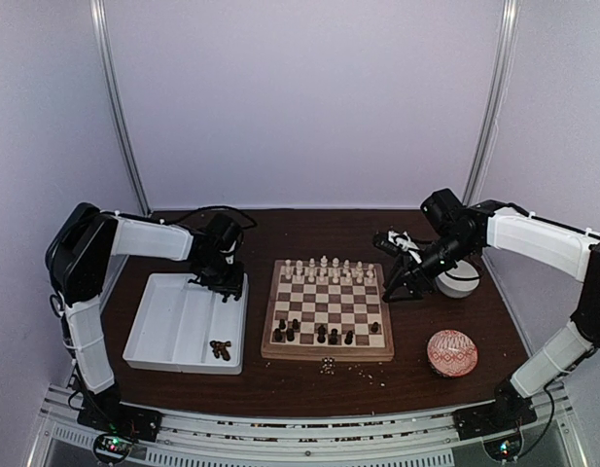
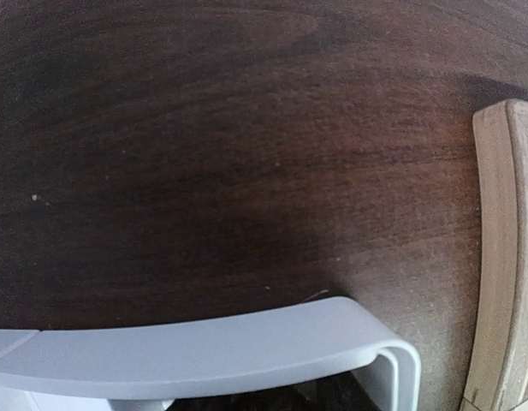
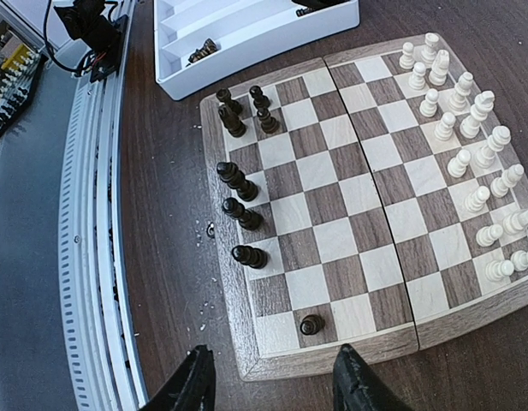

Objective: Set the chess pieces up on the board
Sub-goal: Move the chess pile into the storage box, then pick up the pawn from the storage box.

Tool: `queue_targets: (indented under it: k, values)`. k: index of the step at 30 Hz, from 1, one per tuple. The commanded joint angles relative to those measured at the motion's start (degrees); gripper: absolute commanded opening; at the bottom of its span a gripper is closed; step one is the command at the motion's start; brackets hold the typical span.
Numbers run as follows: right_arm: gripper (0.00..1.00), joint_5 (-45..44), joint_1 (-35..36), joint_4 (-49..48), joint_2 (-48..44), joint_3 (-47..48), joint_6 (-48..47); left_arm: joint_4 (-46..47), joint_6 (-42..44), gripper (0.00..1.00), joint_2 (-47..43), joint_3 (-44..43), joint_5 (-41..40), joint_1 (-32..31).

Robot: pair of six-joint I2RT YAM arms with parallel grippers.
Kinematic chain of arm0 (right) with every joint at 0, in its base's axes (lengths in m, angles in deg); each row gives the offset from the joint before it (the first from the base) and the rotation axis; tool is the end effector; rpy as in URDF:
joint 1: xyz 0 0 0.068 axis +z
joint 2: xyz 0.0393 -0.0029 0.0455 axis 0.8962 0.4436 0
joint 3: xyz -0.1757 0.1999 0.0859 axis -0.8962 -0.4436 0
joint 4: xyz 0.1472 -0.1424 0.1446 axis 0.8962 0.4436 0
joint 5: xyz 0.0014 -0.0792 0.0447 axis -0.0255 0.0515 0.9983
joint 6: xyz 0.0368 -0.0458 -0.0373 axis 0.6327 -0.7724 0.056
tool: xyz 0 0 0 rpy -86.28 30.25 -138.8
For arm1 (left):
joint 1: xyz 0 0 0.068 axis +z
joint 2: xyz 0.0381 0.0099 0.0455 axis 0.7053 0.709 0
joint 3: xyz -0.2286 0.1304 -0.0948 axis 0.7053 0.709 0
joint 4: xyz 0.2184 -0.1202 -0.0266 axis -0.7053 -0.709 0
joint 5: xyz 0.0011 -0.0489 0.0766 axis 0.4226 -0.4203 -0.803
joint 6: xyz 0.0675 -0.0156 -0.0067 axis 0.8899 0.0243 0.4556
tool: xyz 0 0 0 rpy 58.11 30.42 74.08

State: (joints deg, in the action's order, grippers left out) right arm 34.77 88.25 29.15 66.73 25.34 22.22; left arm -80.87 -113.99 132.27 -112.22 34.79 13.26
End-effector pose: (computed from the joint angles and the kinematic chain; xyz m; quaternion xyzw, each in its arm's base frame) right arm 0.2382 0.1550 0.2611 -0.5258 0.7305 0.3754 0.2214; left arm 0.3377 -0.2014 0.1406 -0.0230 0.9737 -0.0801 0.2118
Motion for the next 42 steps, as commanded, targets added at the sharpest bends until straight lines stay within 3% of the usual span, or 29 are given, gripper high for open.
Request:
queue_targets:
  k: [1, 8, 16, 22, 29, 34, 42]
  values:
    - [0.48, 1.33, -0.49, 0.89, 0.50, 1.12, -0.47, -3.09, 3.40, 0.34, -0.89, 1.59, 5.87, -0.90]
    - [0.48, 2.18, -0.44, 1.38, 1.14, 1.62, -0.39, -10.46, 7.48, 0.31, -7.79, 6.57, 4.65, -3.85]
    - [0.48, 3.01, -0.46, 2.27, 1.97, 2.16, -0.83, -10.88, 8.01, 0.36, -18.23, 8.06, -1.30, -4.97]
    - [0.48, 2.88, -0.45, 2.42, 1.29, 1.90, -1.15, -14.13, -6.64, 0.35, -21.06, 9.84, -2.83, -5.78]
    - [0.48, 3.25, -0.41, 3.02, 1.59, 2.11, -1.69, -4.54, -28.81, 0.35, -24.75, 18.63, -4.04, -10.53]
    - [0.48, 3.49, -0.41, 3.77, 1.86, 2.27, -2.40, 0.38, -36.89, 0.35, -23.30, 20.41, -3.95, -11.22]
    - [0.48, 3.67, -0.41, 4.18, 1.53, 2.20, -2.66, -1.58, -43.20, 0.36, -16.70, 15.84, -3.69, -10.54]
